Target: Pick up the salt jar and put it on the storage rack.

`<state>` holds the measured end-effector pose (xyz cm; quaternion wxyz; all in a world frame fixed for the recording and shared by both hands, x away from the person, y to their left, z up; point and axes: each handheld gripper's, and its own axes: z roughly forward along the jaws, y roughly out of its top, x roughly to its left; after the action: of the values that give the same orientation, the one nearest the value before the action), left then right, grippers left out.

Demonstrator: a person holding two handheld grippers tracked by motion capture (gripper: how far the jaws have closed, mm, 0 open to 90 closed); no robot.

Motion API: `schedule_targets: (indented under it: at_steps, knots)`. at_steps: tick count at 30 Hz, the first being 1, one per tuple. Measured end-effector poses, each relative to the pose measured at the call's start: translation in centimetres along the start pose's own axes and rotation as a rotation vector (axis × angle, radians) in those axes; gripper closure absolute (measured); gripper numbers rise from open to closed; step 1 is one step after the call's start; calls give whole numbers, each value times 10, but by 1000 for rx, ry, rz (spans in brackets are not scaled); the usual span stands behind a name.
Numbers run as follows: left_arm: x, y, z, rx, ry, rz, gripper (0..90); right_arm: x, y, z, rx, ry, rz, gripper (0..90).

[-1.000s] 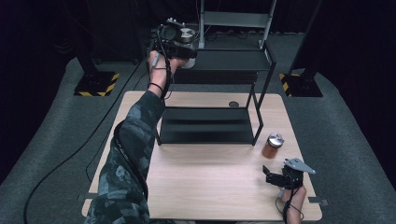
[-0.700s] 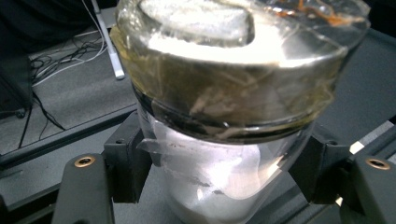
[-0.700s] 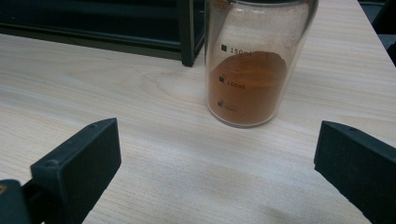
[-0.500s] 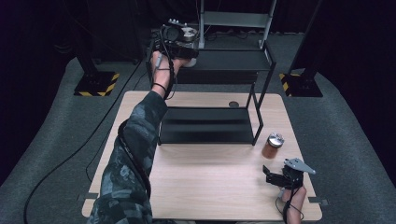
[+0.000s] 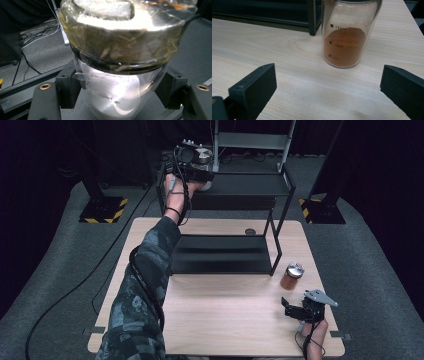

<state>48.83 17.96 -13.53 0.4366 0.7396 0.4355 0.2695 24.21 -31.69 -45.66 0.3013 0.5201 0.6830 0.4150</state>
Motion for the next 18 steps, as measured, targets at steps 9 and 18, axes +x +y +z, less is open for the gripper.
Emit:
schedule_targets:
  at_steps: [9,18]
  knots:
    - [-2,1,0,7,6,12,297,0,0,0,-1,-1,1,0]
    - [-2,9,-2,85,6,42,112,0,0,0,-1,0,2,0]
